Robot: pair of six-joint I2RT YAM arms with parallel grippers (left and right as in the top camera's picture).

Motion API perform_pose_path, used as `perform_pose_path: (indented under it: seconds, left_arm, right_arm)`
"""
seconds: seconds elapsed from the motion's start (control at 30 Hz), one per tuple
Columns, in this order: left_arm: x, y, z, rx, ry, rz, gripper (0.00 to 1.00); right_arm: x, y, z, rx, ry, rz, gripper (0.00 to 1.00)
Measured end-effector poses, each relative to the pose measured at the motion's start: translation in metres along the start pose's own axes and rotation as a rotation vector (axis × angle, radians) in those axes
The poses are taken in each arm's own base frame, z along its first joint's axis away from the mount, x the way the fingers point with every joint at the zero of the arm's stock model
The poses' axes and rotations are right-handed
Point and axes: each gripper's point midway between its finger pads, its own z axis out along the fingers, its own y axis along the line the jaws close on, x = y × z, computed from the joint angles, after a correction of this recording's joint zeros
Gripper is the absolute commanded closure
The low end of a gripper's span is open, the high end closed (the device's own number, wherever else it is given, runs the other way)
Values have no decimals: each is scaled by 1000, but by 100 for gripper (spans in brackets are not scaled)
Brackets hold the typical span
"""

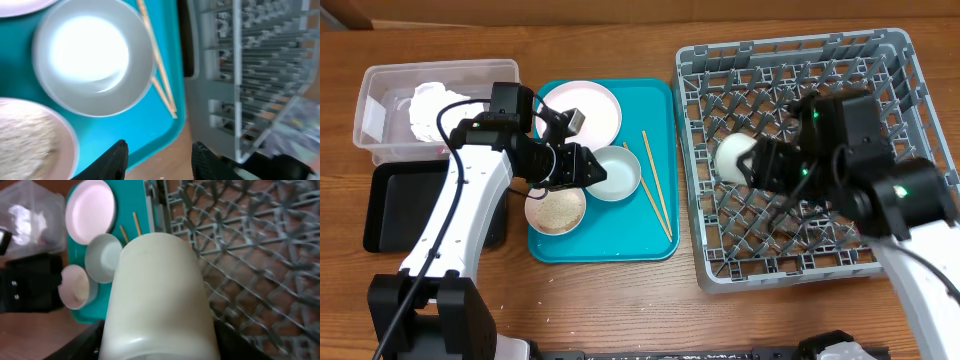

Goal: Sort waste into correct bins and load items into the dishwasher
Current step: 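Release the cup from left and lower it into the rack with right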

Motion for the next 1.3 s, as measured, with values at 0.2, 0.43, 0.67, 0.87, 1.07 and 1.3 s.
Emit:
perform_pose_path:
  seconds: [0.2,0.43,0.67,0.87,1.07,1.3]
  left_arm:
    - [-1,16,-1,-91,-6,-16,55]
    - [-2,26,-2,-149,-12,-17,55]
    - [-2,28,-2,-163,-12,-18,55]
    - [-2,29,-2,-167,-13,-18,55]
    - [0,29,-2,-167,-7,-21,54]
    - [0,29,-2,-167,-4,-27,43]
  right_arm:
    - [39,-22,-10,187,122,-15,42]
    - [74,-31,21,352,348,-28,42]
    - [98,-37,41,404,420,-54,41]
    - [109,-42,62,399,431,-47,38]
    - [115,-45,72,390,440,-35,18]
    - [114,-44,73,386,438,-37,15]
